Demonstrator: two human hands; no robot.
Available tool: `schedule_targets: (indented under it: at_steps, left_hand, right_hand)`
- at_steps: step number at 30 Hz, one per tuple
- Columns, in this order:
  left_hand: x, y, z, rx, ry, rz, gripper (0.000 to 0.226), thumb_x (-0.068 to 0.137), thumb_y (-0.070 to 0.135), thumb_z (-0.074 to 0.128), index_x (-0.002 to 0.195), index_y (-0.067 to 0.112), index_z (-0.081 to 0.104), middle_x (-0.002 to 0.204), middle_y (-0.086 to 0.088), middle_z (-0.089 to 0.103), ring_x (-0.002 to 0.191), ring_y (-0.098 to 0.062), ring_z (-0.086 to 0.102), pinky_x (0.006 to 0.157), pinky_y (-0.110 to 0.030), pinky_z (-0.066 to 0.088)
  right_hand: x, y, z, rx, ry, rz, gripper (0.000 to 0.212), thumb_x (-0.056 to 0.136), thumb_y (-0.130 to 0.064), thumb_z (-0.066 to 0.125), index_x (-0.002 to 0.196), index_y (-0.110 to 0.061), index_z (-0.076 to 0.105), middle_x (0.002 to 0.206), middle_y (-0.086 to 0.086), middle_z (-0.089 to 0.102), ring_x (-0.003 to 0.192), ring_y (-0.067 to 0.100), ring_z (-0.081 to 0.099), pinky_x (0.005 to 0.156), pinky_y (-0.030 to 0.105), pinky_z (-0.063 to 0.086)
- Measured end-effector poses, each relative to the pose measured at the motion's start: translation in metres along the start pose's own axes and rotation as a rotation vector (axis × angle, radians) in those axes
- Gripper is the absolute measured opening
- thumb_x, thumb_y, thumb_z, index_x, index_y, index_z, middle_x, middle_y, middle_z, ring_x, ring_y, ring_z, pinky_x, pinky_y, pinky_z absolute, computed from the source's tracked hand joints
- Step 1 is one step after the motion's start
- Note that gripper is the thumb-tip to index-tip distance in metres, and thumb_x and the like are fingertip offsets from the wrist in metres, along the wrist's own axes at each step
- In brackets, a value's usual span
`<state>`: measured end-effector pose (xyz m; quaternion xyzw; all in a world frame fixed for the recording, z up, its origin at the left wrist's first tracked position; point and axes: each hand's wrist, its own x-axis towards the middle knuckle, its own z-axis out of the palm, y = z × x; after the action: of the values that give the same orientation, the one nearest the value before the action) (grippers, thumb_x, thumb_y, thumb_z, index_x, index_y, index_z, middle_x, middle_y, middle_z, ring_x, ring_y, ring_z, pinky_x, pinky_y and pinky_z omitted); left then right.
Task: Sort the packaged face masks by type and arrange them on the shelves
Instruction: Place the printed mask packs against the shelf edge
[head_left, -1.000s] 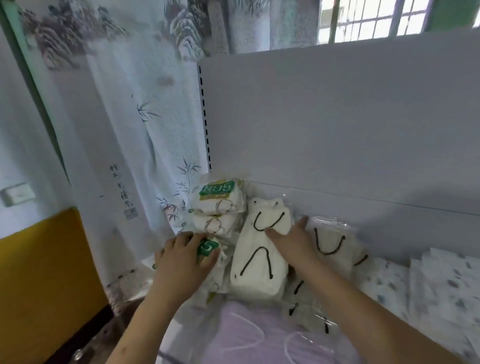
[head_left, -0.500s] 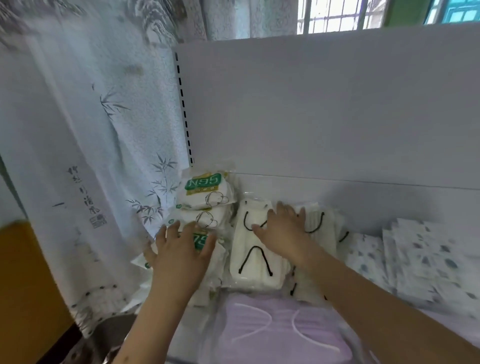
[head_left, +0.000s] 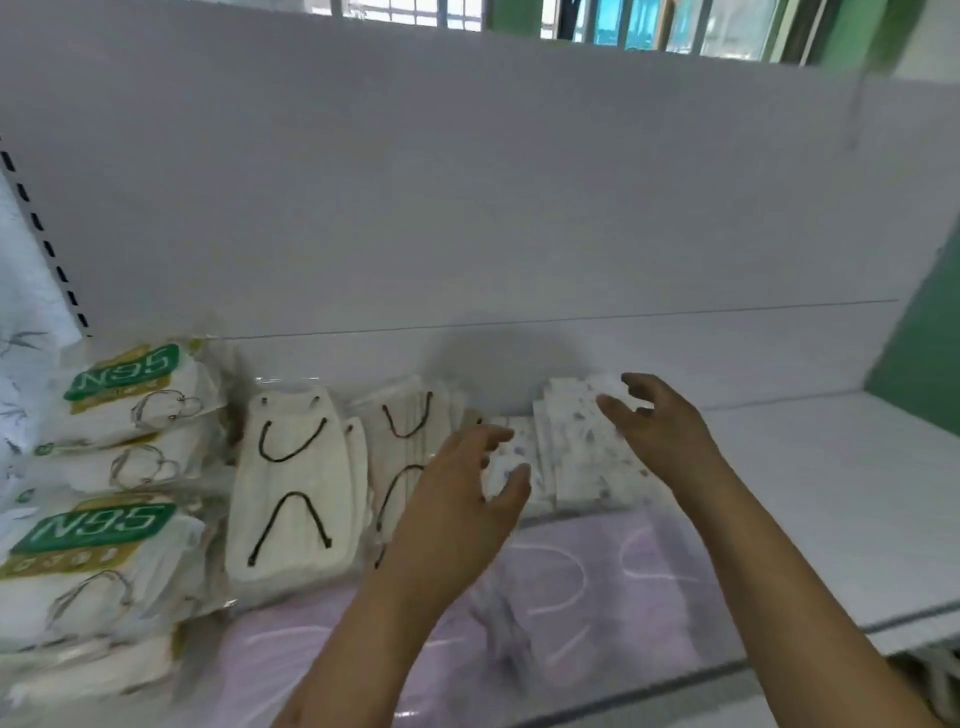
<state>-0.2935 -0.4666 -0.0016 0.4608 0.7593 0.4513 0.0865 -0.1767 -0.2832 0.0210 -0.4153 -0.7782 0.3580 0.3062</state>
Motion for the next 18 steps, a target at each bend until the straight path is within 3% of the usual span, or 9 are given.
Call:
schedule_targets:
  at_steps: [5,7,9,12,15,18]
  left_hand:
    - [0.064,0.029,0.044,-0.065,-0.203,-0.258,0.056,0.096,0.044,0.06,0.143,0.018,0.046,0.135,0.002,0.058,0.118,-0.015,0.057,0.096,-0.028,0.045]
    - [0.087,0.037,0.065,-0.053,-0.236,-0.365,0.06,0.099,0.044,0.056,0.148,0.013,0.041,0.138,0.001,0.053,0.122,-0.018,0.052,0.094,-0.025,0.039]
    - [0.105,0.042,0.089,-0.007,-0.269,-0.443,0.065,0.101,0.044,0.051,0.152,0.008,0.034,0.141,-0.005,0.05,0.122,-0.02,0.054,0.089,-0.023,0.038]
    - [0.124,0.044,0.118,0.113,-0.339,-0.482,0.062,0.103,0.044,0.048,0.15,0.006,0.036,0.128,-0.011,0.058,0.103,-0.023,0.064,0.073,-0.023,0.044]
    - [0.133,0.035,0.14,0.201,-0.358,-0.495,0.056,0.101,0.045,0.052,0.14,0.005,0.045,0.106,-0.004,0.058,0.074,-0.016,0.062,0.054,-0.018,0.041]
    - [0.137,0.021,0.153,0.161,-0.299,-0.531,0.051,0.095,0.048,0.061,0.13,0.012,0.053,0.109,0.001,0.067,0.073,-0.013,0.063,0.058,-0.022,0.048]
  right_hand:
    - [0.033,0.042,-0.035,0.053,-0.06,0.192,0.077,0.088,-0.055,0.061,0.151,-0.021,0.033,0.155,0.007,0.034,0.14,0.025,0.038,0.108,0.038,0.034]
    - [0.05,0.062,-0.038,0.084,-0.137,0.304,0.095,0.083,-0.063,0.062,0.154,-0.014,0.023,0.158,0.009,0.029,0.142,0.027,0.034,0.11,0.037,0.032]
    - [0.067,0.078,-0.035,0.093,-0.248,0.363,0.11,0.071,-0.076,0.064,0.152,-0.011,0.029,0.155,0.008,0.036,0.138,0.028,0.041,0.111,0.037,0.037]
    - [0.087,0.098,-0.019,0.056,-0.403,0.366,0.091,0.065,-0.074,0.071,0.129,-0.011,0.059,0.127,0.007,0.063,0.111,0.025,0.063,0.096,0.036,0.053]
    - [0.105,0.114,-0.004,0.164,-0.526,0.329,0.089,0.05,-0.071,0.081,0.119,-0.016,0.067,0.111,0.003,0.072,0.099,0.021,0.07,0.09,0.041,0.057]
    - [0.12,0.126,-0.002,0.255,-0.6,0.329,0.077,0.05,-0.062,0.086,0.112,-0.02,0.07,0.104,0.001,0.074,0.093,0.02,0.072,0.087,0.04,0.058]
